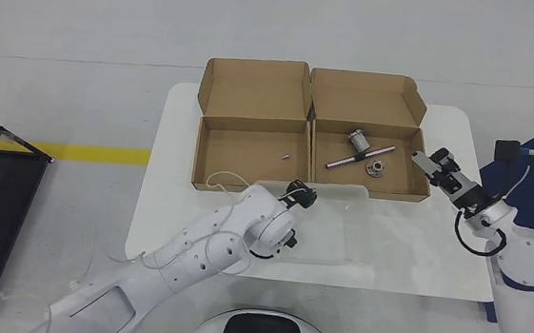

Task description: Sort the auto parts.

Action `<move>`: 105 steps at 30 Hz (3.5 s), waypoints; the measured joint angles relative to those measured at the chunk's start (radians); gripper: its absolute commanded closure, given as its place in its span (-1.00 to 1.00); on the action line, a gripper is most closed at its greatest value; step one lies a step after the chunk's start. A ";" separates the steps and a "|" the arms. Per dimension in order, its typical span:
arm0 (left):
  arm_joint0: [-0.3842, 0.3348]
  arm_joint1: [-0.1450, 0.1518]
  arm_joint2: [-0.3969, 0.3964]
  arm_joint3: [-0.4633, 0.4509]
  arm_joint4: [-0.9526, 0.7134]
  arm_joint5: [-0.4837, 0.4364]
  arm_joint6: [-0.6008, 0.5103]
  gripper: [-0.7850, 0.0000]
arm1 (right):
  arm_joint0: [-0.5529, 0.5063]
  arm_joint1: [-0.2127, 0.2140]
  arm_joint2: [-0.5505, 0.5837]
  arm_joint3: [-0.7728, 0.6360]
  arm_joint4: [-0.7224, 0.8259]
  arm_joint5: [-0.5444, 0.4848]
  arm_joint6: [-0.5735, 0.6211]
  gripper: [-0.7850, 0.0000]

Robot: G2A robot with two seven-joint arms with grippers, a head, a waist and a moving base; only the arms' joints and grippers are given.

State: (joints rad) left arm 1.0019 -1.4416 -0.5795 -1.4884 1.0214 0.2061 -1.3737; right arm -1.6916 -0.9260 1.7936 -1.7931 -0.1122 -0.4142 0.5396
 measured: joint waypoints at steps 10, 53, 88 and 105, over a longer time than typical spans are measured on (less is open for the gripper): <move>-0.013 -0.013 0.002 0.046 -0.003 0.004 -0.013 -0.22 | 0.000 0.000 0.000 0.000 0.000 0.000 0.000 -1.00; -0.010 -0.042 -0.037 0.084 -0.060 -0.086 0.043 -0.17 | 0.000 0.000 0.000 0.000 0.000 0.000 0.000 -1.00; 0.004 -0.039 -0.064 0.097 0.018 -0.049 0.020 0.01 | 0.000 0.000 0.000 0.000 0.000 0.000 0.000 -1.00; -0.015 -0.057 -0.051 0.145 0.004 -0.049 0.025 0.75 | 0.000 0.000 0.000 0.000 0.000 0.000 0.000 -1.00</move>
State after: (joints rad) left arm 0.9868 -1.4991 -0.6306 -1.3435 1.0249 0.1571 -1.3488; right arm -1.6916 -0.9260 1.7936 -1.7931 -0.1122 -0.4142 0.5396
